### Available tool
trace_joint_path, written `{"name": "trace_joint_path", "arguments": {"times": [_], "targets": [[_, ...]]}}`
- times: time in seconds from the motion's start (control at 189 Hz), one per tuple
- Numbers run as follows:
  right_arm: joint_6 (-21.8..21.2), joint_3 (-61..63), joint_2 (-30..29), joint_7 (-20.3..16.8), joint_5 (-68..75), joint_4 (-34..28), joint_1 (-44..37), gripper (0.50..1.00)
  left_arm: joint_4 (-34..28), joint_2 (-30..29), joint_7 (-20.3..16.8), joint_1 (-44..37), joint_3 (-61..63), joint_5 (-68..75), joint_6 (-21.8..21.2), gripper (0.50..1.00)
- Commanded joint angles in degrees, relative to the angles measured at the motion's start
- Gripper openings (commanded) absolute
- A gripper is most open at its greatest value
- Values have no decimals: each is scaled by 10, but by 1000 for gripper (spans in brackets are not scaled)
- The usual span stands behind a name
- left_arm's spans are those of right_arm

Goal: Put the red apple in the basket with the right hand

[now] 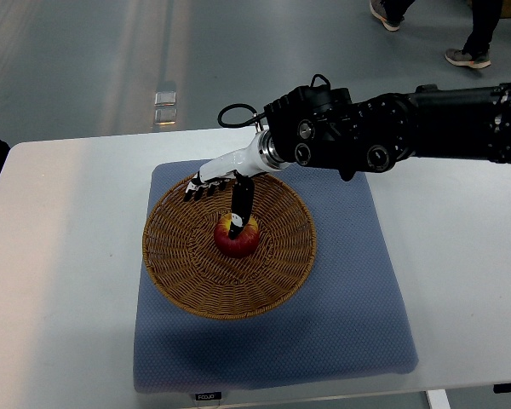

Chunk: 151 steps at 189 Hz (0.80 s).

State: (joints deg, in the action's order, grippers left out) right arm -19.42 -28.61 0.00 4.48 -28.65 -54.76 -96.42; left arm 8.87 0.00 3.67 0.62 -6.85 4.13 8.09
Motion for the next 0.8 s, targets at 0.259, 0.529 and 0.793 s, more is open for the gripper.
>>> {"name": "trace_joint_path", "arguments": {"times": [0.259, 0.529, 0.793], "targets": [[33, 259, 119, 1, 112, 97, 155, 919, 5, 0, 0, 0, 0, 0, 0, 1000], [59, 654, 100, 11, 200, 169, 405, 919, 6, 0, 0, 0, 1, 0, 0, 1000], [61, 826, 25, 77, 201, 200, 526, 921, 6, 0, 0, 0, 2, 0, 0, 1000]]}}
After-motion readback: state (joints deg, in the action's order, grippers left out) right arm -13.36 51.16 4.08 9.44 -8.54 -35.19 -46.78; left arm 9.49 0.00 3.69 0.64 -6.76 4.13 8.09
